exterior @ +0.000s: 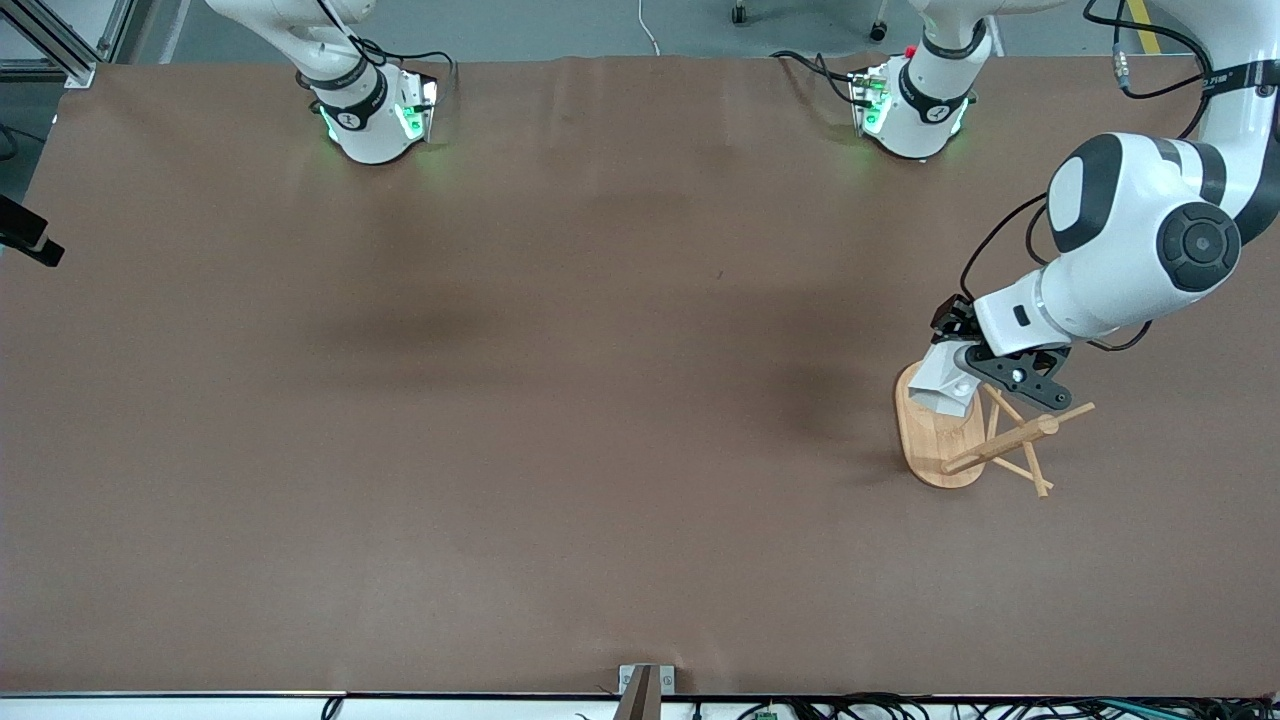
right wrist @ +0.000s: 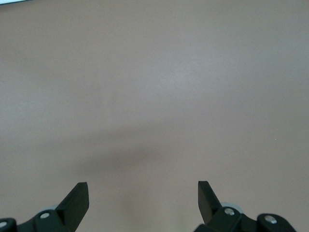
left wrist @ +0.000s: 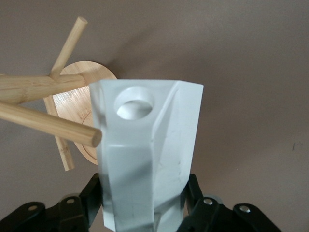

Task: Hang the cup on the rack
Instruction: 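Lower the cup onto a rack peg with the left gripper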

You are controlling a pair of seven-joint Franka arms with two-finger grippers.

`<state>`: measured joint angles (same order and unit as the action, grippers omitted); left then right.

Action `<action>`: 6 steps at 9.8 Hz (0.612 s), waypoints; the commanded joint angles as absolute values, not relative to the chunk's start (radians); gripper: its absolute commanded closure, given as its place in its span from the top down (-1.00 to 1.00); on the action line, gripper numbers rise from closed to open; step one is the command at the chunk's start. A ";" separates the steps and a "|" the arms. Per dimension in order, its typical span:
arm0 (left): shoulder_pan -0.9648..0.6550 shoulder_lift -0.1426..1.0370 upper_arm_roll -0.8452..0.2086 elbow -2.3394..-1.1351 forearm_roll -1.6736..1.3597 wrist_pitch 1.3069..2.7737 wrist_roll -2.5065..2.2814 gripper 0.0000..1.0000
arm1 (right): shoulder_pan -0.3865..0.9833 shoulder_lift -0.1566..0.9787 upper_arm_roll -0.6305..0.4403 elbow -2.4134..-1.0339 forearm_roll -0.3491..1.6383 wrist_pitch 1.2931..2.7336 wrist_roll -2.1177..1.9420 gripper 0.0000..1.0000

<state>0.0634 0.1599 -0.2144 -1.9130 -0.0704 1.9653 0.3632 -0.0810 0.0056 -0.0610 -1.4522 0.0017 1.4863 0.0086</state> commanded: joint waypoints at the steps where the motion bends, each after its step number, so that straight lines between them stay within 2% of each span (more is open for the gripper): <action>1: 0.071 0.184 -0.212 -1.924 -0.083 1.985 0.387 -0.93 | -0.092 0.009 -0.058 -1.440 0.002 1.479 -0.003 1.00; 6: 0.107 0.228 -0.213 -1.888 -0.093 1.985 0.433 -0.93 | -0.092 0.009 -0.058 -1.442 0.002 1.480 -0.003 1.00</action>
